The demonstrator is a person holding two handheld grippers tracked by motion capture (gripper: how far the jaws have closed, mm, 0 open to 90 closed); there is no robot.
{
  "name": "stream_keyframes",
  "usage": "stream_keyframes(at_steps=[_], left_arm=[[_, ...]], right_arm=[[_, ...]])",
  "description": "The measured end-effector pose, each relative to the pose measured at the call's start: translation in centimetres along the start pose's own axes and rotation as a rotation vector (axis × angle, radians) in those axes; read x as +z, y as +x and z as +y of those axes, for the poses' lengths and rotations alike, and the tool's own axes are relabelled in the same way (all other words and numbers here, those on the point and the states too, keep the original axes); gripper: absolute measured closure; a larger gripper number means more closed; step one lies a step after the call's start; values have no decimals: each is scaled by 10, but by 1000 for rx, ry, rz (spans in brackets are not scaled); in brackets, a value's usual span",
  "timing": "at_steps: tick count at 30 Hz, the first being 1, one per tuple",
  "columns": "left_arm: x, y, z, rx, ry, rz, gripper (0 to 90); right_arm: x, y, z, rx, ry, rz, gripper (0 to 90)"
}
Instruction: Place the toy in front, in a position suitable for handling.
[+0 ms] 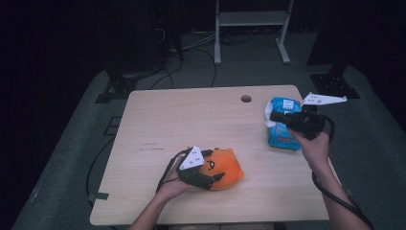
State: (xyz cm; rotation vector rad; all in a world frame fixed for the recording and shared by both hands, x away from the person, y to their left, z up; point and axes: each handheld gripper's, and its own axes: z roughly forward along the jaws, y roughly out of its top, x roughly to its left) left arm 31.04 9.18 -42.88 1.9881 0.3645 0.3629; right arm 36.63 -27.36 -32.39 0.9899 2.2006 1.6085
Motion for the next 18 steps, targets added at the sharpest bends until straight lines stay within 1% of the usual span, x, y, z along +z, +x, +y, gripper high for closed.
stream_keyframes(at_steps=[1, 2, 3, 5, 7, 8, 10, 11, 12, 13, 14, 16, 17, 18], left_arm=[[0, 0, 0, 0, 0, 0, 129], [-4, 1, 1, 7, 12, 0, 129], [-10, 3, 1, 10, 28, 3, 112], [-16, 5, -1, 6, 34, 12, 112], [-19, 8, -3, 2, 44, 13, 114], [-19, 8, -5, -6, 47, 8, 121], [-19, 10, -7, -13, 52, -4, 133], [-19, 10, -7, -13, 52, -4, 133], [-18, 11, -9, -24, 49, -11, 133], [-18, 11, -9, -24, 49, -11, 132], [-17, 12, -10, -23, 49, -17, 132], [-17, 12, -11, -24, 51, -18, 133], [-16, 13, -12, -29, 50, -28, 133], [-16, 12, -13, -30, 51, -29, 133]], right_arm=[[0, 0, 0, 0, 0, 0, 877], [1, 9, -1, -20, 19, 20, 877], [3, 28, -3, -47, 41, 65, 877], [6, 45, -5, -69, 63, 114, 877], [8, 60, -7, -80, 73, 165, 877], [11, 69, -8, -83, 85, 197, 877], [17, 81, -9, -78, 95, 266, 877], [20, 87, -10, -81, 110, 296, 876], [25, 93, -11, -82, 126, 325, 877], [25, 93, -11, -82, 126, 325, 877], [34, 99, -15, -75, 166, 388, 877], [45, 102, -21, -77, 207, 412, 876], [53, 101, -25, -73, 239, 417, 875], [57, 99, -27, -70, 253, 411, 874]])
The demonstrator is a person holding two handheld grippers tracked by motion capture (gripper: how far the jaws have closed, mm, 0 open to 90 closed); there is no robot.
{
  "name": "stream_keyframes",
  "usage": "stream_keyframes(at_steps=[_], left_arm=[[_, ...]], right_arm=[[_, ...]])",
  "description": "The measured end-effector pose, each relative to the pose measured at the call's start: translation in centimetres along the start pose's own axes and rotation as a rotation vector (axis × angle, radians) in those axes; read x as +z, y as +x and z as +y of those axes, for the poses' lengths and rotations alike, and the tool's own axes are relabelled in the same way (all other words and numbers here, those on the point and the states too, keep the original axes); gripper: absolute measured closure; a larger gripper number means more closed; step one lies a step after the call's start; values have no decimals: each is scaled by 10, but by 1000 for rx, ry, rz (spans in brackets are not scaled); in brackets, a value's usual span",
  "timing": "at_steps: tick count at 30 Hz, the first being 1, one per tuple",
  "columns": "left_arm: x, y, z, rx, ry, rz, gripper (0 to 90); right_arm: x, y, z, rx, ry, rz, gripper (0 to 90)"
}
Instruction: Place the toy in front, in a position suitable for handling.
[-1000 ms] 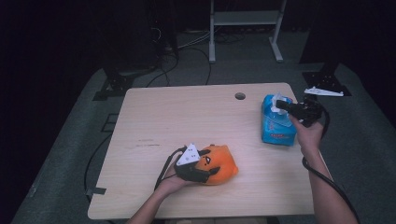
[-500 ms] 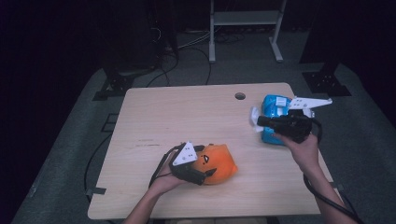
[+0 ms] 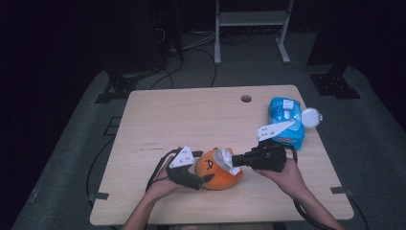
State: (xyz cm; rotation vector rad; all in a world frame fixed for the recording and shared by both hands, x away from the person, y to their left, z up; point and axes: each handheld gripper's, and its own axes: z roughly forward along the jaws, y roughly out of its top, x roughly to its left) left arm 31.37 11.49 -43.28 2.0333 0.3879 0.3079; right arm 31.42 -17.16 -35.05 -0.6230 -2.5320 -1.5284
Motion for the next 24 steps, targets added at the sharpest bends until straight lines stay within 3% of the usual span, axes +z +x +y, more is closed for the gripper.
stream_keyframes(at_steps=[2, 6, 8, 13, 20, 24], left_arm=[[2, -1, -1, 4, 4, -9, 133], [2, -2, -1, 17, 12, -10, 153], [1, -1, -1, 14, 5, -11, 218], [0, -1, -2, 17, 6, -14, 315], [1, 2, -5, 11, 16, -47, 285], [1, 3, -7, 0, 19, -56, 255]], right_arm=[[9, -9, -5, 16, 26, -19, 871], [26, -16, -13, -31, 59, -131, 863], [32, -17, -16, -38, 37, -132, 837], [46, -12, -17, -112, 18, -147, 723], [66, -13, -19, -139, 29, -144, 590], [73, -10, -22, -189, 40, -184, 594]])
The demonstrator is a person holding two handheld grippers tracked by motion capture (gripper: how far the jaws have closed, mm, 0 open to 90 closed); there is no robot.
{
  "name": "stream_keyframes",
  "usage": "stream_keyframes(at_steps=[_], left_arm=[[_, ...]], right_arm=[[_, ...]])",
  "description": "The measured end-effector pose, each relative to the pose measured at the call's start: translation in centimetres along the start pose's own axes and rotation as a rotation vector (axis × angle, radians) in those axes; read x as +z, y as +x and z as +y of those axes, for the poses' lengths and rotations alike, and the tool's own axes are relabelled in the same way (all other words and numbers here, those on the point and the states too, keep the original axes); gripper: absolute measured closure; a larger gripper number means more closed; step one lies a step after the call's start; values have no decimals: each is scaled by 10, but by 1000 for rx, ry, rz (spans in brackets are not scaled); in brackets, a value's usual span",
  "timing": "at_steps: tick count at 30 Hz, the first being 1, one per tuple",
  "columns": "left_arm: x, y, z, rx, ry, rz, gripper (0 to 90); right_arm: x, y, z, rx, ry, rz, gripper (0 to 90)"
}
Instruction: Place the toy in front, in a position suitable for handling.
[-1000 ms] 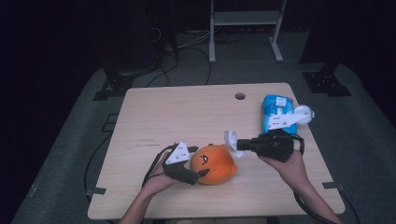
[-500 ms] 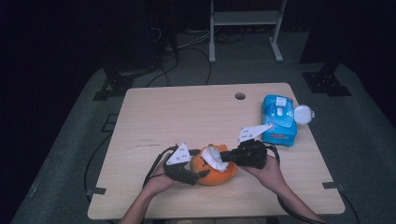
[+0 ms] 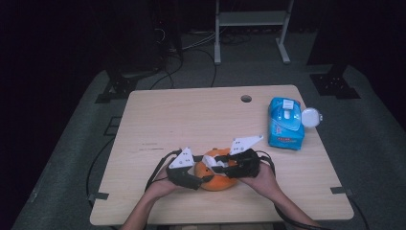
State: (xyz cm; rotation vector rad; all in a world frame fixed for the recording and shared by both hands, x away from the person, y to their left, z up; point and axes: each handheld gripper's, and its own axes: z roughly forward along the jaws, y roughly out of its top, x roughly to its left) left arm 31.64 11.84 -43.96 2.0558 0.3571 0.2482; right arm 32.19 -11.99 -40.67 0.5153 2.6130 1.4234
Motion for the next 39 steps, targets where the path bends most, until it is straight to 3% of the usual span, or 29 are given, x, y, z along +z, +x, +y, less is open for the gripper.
stream_keyframes(at_steps=[3, 7, 11, 19, 23, 25, 27, 30, 31, 32, 34, 39], left_arm=[[0, 2, 1, 1, 8, -2, 249], [-1, 2, 1, 0, 5, 5, 246], [0, 5, -1, -16, -6, 3, 248], [0, 8, -4, -27, -11, -6, 250], [2, 11, -5, -33, -11, -6, 261], [3, 12, -5, -29, -11, -5, 275], [5, 15, -6, -36, -14, 1, 286], [6, 17, -7, -60, -26, 8, 295], [6, 17, -7, -60, -26, 8, 296], [6, 17, -6, -57, -26, 14, 298], [5, 18, -6, -52, -22, 18, 307], [2, 21, -7, -70, -26, 5, 310]], right_arm=[[3, 5, -1, -44, 12, -66, 652], [2, 7, -2, -55, 31, -88, 752], [-11, -2, -8, -2, 21, -79, 797], [-32, -12, -29, 37, 48, -134, 798], [-41, -19, -46, 112, 38, -124, 801], [-41, -17, -46, 113, 35, -123, 801], [-36, -7, -38, 65, 22, -110, 801], [-29, 3, -27, 44, 0, -51, 800], [-29, 3, -27, 44, 0, -51, 800], [-22, 10, -20, 2, 7, -45, 800], [-18, 12, -17, -26, 27, -64, 800], [-30, -7, -29, 35, 16, -101, 802]])
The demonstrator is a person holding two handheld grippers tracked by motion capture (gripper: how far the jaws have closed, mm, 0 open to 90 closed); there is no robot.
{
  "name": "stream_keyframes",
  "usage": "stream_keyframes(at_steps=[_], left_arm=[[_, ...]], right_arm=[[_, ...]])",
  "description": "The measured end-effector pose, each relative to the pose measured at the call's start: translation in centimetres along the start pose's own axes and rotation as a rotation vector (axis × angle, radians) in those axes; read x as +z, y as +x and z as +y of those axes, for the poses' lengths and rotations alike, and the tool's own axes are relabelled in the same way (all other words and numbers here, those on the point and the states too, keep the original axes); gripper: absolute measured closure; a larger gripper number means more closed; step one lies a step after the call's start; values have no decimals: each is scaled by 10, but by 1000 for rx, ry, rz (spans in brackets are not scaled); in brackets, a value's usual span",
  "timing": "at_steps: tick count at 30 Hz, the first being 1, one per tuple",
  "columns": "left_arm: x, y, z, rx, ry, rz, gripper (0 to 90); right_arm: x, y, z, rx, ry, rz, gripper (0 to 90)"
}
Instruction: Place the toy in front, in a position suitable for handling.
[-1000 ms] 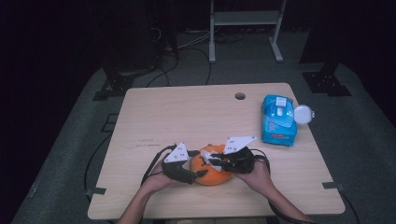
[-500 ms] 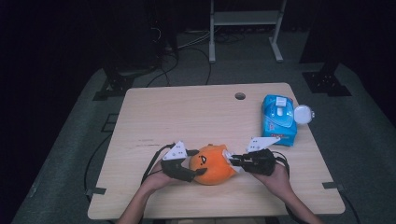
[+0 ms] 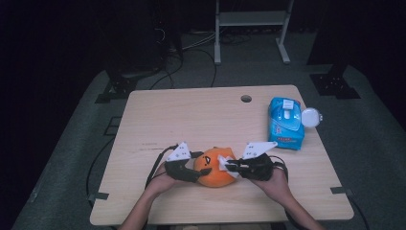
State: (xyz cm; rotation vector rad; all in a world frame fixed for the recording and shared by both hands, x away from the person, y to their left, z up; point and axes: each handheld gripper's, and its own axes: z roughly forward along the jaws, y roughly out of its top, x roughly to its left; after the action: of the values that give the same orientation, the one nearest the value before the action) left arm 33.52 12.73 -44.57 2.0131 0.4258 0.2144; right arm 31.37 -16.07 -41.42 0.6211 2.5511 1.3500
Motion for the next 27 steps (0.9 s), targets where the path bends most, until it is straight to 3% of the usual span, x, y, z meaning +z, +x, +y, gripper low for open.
stream_keyframes(at_steps=[2, 4, 5, 7, 10, 11, 12, 15, 17, 20, 24, 27], left_arm=[[0, -2, 4, -45, -14, -22, 257], [-1, -4, 9, -51, -18, -34, 204], [-2, -10, 17, -10, -2, -28, 192], [-3, -11, 18, 12, 12, -31, 184], [-4, -9, 12, 22, 20, -33, 221], [-4, -7, 8, 17, 21, -20, 302], [-4, -7, 8, 17, 21, -20, 323], [-3, -2, 7, -10, 8, 5, 362], [1, 0, 7, -40, -6, 9, 362], [-1, 2, 4, -51, -3, 16, 363], [-3, 5, 1, -58, -3, 19, 362], [-3, 5, 0, -72, -12, 23, 353]], right_arm=[[-5, -7, -8, 30, 9, -20, 802], [-6, -9, -12, 36, 14, -29, 802], [-8, -10, -16, 52, 17, -29, 802], [-8, -9, -17, 52, 15, -36, 801], [-8, -9, -16, 51, 13, -31, 801], [-8, -7, -14, 50, 7, -23, 801], [-8, -7, -14, 50, 7, -23, 801], [-7, 4, -7, 7, -9, -12, 801], [2, 19, 3, -47, -14, 30, 801], [11, 28, 10, -111, 12, 11, 801], [5, 17, 9, -73, -7, 5, 802], [-6, -4, -4, -4, -8, -40, 803]])
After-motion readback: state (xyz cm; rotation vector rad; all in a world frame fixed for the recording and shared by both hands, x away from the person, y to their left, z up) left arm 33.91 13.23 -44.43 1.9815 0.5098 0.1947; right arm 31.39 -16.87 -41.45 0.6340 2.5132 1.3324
